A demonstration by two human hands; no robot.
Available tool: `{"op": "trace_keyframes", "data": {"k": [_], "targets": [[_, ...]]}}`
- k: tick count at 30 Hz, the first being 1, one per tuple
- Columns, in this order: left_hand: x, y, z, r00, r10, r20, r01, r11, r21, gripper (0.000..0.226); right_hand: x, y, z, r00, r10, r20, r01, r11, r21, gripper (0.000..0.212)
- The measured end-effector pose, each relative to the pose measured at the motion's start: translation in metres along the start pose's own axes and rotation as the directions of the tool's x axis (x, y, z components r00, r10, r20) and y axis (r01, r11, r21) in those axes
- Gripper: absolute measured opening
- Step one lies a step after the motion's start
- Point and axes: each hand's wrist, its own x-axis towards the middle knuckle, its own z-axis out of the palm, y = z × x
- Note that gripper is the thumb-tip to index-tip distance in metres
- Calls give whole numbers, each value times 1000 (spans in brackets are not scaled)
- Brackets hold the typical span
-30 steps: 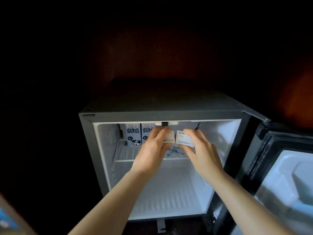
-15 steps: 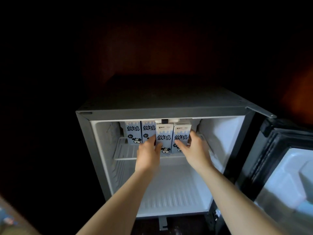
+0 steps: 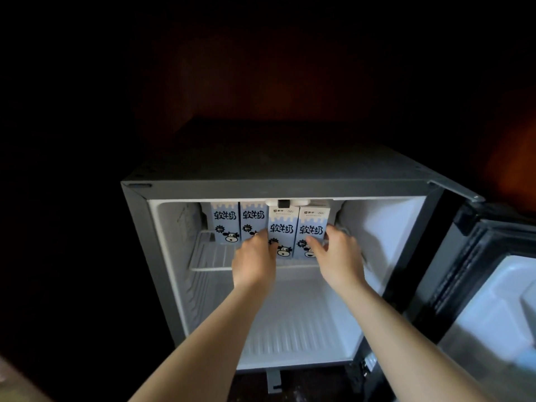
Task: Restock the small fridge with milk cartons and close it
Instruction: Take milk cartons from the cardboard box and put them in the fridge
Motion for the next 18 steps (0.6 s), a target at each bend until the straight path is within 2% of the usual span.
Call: {"op": "trace_keyframes", "data": {"k": [4, 9, 18], "targets": [[1, 0, 1, 999, 13, -43, -5, 986, 169, 25, 2, 0, 11, 1000, -10, -8, 11, 994, 111, 36], [7, -4, 5, 996, 22, -88, -2, 975, 222, 29, 6, -1, 26, 999, -4, -38, 10, 990, 139, 58], [15, -9, 13, 993, 57, -99, -26, 958, 284, 26, 14, -3, 37, 999, 19, -51, -12, 991, 135, 55]]}}
